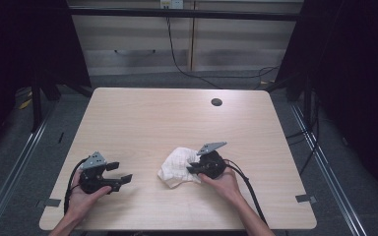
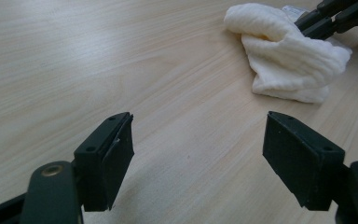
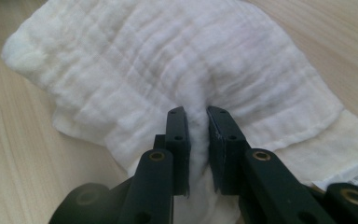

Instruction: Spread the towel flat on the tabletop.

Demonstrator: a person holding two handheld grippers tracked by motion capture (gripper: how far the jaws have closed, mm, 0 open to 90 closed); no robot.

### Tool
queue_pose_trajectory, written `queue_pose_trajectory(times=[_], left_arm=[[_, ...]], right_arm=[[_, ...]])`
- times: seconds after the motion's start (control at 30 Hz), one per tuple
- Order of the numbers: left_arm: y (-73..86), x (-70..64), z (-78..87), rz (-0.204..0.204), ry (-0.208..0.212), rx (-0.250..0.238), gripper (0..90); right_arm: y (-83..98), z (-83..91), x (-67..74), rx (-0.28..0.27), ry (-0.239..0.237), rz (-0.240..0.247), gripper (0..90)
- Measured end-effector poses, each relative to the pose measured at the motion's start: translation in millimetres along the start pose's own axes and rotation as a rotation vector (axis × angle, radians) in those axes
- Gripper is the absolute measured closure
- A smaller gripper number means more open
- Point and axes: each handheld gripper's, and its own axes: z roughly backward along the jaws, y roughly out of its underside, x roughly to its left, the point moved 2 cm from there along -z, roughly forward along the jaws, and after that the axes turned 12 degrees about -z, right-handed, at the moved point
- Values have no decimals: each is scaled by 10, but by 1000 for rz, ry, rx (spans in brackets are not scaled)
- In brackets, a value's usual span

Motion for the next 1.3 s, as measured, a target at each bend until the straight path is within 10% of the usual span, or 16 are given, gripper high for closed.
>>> queue_pose_trajectory(times=[0.97,1.3], left_arm=[[-7,-17,-23,-3,4,12,280],[-141,-53,-45,26,40,-31,281]], right_arm=[[35,-75,373,45,-55,50,681],[-85,252,252,-29,-19,30,563]])
